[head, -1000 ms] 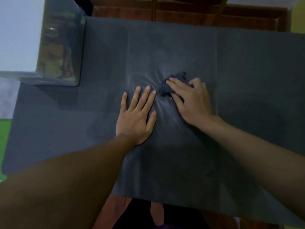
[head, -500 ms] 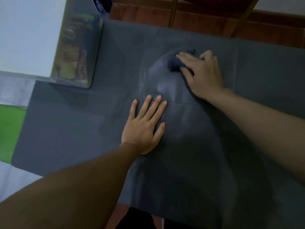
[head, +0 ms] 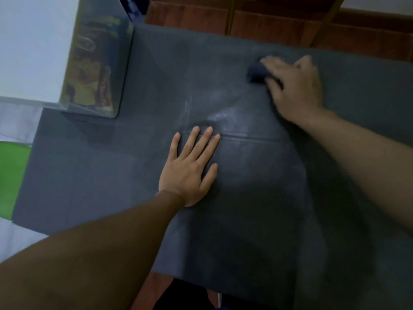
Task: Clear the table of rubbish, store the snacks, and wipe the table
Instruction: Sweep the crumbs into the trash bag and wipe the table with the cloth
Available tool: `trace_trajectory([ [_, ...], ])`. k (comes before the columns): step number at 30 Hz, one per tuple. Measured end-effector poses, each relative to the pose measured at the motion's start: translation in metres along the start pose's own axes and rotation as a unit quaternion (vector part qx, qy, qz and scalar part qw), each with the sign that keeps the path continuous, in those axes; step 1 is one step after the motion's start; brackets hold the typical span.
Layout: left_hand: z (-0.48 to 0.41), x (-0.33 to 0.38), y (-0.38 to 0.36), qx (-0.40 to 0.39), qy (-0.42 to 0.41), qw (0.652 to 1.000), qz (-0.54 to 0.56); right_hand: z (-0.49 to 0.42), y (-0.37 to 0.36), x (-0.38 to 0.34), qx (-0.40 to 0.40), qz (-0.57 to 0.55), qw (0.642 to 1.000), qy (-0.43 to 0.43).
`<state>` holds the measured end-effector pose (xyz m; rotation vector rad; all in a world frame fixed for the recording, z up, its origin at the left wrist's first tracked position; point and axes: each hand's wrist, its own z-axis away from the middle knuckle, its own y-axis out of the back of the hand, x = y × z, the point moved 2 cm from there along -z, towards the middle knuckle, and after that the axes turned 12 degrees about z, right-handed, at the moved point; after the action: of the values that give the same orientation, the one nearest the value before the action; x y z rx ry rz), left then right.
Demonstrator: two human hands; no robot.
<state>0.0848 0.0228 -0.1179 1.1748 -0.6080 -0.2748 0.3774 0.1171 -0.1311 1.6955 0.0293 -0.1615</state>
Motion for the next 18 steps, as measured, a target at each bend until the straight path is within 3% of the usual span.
trace_trajectory([
  [2,0.001,0.000,-0.001,0.006,0.000,1.000,0.002,-0.003,0.003,0.011,0.008,-0.007,0.994,-0.112],
  [4,0.001,-0.001,-0.002,0.009,-0.002,1.000,-0.002,0.015,0.009,-0.004,0.013,-0.007,0.990,-0.141],
  [10,0.000,0.002,-0.003,0.030,-0.007,1.000,0.000,0.106,0.015,-0.030,0.003,-0.030,0.997,0.071],
  [11,0.000,0.001,-0.004,0.032,-0.008,0.999,0.003,0.107,0.016,-0.020,0.006,-0.027,0.998,0.058],
  [15,0.001,0.001,-0.005,0.043,-0.014,0.999,0.013,0.108,0.022,0.005,0.032,-0.032,0.986,-0.159],
  [18,0.001,0.001,-0.006,0.055,-0.014,0.998,0.012,0.149,0.026,-0.036,0.055,-0.024,0.989,-0.133],
])
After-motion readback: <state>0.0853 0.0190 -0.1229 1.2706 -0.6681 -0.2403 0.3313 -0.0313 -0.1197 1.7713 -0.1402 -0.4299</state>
